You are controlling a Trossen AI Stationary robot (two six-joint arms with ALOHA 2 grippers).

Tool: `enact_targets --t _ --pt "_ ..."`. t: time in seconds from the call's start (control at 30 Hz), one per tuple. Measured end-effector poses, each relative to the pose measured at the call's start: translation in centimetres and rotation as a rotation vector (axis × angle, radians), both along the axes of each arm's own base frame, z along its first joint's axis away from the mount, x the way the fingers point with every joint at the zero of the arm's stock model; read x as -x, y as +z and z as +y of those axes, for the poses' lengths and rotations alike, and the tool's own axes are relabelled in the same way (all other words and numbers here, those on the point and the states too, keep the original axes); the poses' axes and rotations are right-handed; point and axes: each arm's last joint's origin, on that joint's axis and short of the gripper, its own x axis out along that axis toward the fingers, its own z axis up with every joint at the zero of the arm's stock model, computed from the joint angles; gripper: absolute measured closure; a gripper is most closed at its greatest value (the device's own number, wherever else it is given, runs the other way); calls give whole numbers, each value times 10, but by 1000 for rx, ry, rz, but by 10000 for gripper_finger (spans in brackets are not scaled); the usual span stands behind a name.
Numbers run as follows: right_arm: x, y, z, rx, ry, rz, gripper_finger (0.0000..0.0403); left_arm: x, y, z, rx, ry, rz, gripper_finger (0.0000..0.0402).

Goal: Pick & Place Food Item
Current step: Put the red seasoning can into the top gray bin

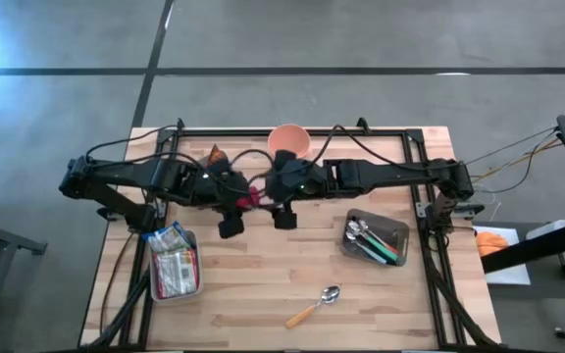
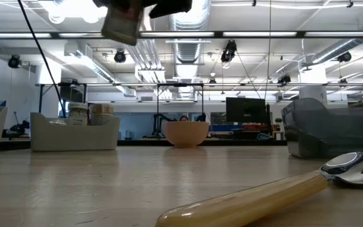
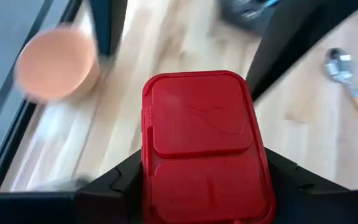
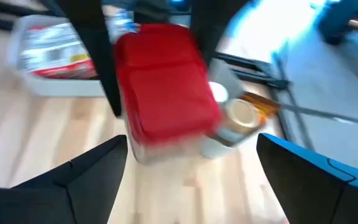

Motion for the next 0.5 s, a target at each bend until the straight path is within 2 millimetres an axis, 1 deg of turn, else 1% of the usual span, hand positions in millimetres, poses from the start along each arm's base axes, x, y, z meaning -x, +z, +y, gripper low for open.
enact_targets --t 0.07,0.17,0.33,0.4,0.5 --pt "2 3 -2 1 -54 -6 47 8 0 2 -7 81 23 194" --pt "6 4 -3 -30 -89 18 46 24 5 7 -27 213 31 194" --pt "13 -2 -2 -81 -131 109 46 61 17 16 -40 403 -39 194" --pt "18 -6 -3 -90 -146 164 46 75 17 20 -28 477 -82 194" --pt "23 -13 -3 -105 -172 235 46 93 10 30 12 596 -122 194"
